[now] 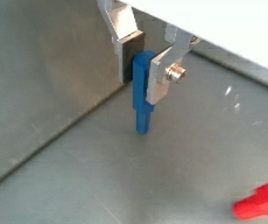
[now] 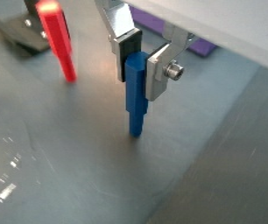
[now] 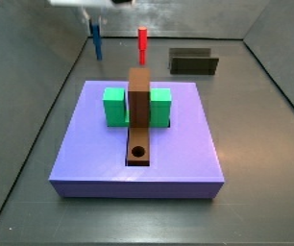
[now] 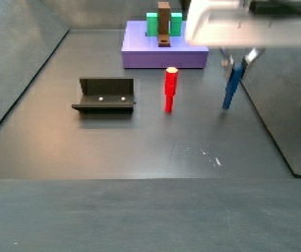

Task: Pick up the blue object. Move up. Move to above the board. Insert the blue object.
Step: Move up, then move to above the board.

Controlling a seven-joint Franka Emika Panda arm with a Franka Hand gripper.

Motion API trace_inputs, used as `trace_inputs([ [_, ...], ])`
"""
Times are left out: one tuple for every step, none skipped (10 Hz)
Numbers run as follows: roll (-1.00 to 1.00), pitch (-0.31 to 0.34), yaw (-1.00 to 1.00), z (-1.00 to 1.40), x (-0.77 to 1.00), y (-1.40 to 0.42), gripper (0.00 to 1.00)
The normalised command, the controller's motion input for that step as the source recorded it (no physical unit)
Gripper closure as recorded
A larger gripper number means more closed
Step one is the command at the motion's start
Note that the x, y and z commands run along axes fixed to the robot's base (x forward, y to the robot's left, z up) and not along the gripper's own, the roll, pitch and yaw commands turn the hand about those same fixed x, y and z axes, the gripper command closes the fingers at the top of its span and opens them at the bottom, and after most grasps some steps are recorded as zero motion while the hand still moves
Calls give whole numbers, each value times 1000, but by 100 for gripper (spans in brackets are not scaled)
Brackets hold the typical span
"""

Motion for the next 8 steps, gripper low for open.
trace_inputs([
  [20, 14, -59, 631, 4, 65, 100],
  [46, 15, -38, 329, 11, 49, 100],
  [0, 0, 0, 1400, 0, 0, 100],
  [-14, 24, 13, 1400, -19, -8, 100],
  [17, 17, 13, 1400, -77, -9, 100],
  [4, 10, 9, 1400, -35, -6, 100],
  [-7, 61, 4, 1400, 47, 12, 100],
  [3, 112, 6, 573, 41, 7, 100],
])
